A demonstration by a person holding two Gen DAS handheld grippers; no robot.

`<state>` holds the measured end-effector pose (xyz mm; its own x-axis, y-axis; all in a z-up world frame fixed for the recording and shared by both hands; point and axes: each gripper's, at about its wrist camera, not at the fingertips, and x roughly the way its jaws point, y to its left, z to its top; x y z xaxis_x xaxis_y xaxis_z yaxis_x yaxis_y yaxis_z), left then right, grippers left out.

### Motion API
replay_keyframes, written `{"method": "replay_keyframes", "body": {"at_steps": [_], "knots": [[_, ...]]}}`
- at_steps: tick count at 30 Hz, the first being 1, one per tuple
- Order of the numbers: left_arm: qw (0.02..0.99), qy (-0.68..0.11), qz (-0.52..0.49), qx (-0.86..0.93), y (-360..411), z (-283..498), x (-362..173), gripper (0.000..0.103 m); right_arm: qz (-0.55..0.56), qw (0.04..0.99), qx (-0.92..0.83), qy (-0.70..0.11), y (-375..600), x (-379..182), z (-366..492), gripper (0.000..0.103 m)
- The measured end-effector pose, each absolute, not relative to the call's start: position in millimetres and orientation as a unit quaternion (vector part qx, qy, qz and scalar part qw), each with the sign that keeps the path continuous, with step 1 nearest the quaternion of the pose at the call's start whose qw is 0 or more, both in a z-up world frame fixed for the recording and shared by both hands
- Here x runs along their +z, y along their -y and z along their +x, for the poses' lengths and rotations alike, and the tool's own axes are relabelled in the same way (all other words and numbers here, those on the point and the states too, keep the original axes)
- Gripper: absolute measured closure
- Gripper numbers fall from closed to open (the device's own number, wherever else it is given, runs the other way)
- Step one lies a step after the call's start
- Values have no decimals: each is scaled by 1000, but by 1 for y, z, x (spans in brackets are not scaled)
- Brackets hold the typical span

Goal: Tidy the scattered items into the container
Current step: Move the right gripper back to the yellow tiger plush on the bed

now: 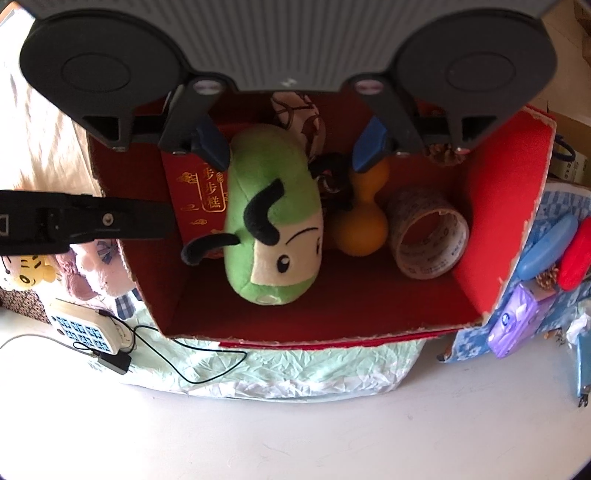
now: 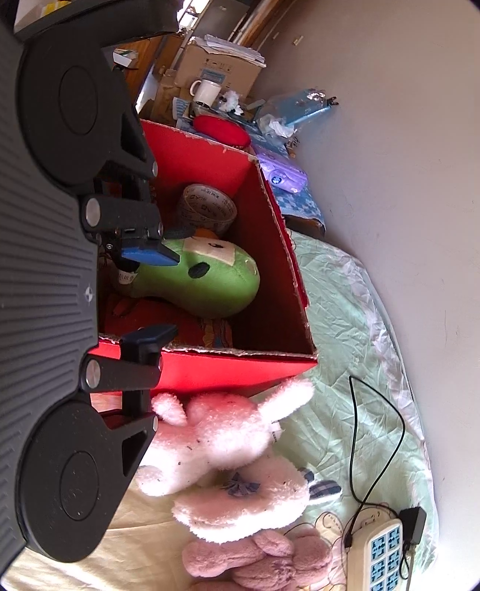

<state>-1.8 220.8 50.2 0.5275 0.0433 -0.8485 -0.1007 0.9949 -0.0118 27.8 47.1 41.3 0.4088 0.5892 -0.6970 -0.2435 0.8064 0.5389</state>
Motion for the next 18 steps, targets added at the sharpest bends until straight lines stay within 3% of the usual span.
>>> {"method": "replay_keyframes", "body": {"at_steps": [18], "knots": [[917, -399, 18, -13, -180, -17, 109, 21, 230, 840, 250, -423, 11, 62, -8, 64]]}}
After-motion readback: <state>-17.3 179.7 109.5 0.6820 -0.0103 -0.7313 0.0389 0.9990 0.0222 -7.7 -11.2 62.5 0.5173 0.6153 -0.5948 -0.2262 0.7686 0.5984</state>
